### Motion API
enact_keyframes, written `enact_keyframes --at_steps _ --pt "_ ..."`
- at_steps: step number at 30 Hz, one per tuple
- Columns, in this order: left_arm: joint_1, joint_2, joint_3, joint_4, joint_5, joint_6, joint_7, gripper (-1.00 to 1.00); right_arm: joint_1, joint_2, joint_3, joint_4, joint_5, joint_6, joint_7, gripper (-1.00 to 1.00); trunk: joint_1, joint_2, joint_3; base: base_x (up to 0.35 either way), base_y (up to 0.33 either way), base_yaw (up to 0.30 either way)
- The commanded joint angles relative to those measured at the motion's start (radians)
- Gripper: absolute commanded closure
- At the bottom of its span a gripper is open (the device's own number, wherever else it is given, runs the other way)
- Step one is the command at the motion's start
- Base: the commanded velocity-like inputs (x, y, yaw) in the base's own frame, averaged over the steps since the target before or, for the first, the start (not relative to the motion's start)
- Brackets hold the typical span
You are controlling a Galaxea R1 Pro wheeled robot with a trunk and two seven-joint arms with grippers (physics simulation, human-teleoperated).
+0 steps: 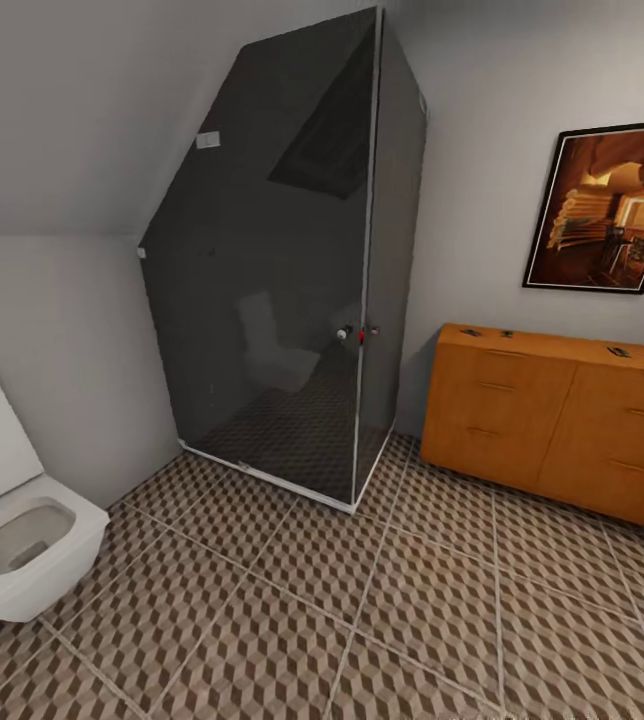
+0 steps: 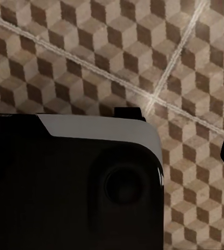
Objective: Take the four mousetraps from the cabinet in the bathroom and place them on the bathroom floor. Make sure all four end up on the same floor surface, and ensure that at least two of them are either under or directly next to the same bathroom sink.
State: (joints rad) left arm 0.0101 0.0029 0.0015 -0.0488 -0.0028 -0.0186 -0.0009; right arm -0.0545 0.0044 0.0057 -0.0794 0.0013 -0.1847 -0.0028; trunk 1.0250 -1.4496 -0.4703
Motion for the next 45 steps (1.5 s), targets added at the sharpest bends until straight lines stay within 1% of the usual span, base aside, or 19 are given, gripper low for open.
enact_keyframes --at_steps 1,9,22,45 --pt "0.001 0.000 0.000 -0.002 0.000 -0.001 0.000 -1.00 -0.001 0.000 0.000 0.001 0.001 -0.004 0.000 -1.00 0.000 0.000 0.000 0.000 0.000 -0.256" --pt "0.001 0.000 0.000 -0.002 0.000 -0.001 0.000 -1.00 -0.001 0.000 0.000 0.001 0.004 -0.004 0.000 -1.00 0.000 0.000 0.006 0.000 0.000 -0.115" --pt "0.001 0.000 0.000 -0.002 0.000 -0.001 0.000 -1.00 -0.001 -0.003 0.000 0.001 0.002 -0.005 0.000 -1.00 0.000 0.000 0.022 0.000 0.000 -0.146" --pt "0.001 0.000 0.000 -0.002 0.001 -0.001 -0.001 -1.00 -0.001 -0.006 0.000 0.001 -0.003 -0.005 0.001 -1.00 0.000 0.000 0.053 0.000 0.000 -0.200"
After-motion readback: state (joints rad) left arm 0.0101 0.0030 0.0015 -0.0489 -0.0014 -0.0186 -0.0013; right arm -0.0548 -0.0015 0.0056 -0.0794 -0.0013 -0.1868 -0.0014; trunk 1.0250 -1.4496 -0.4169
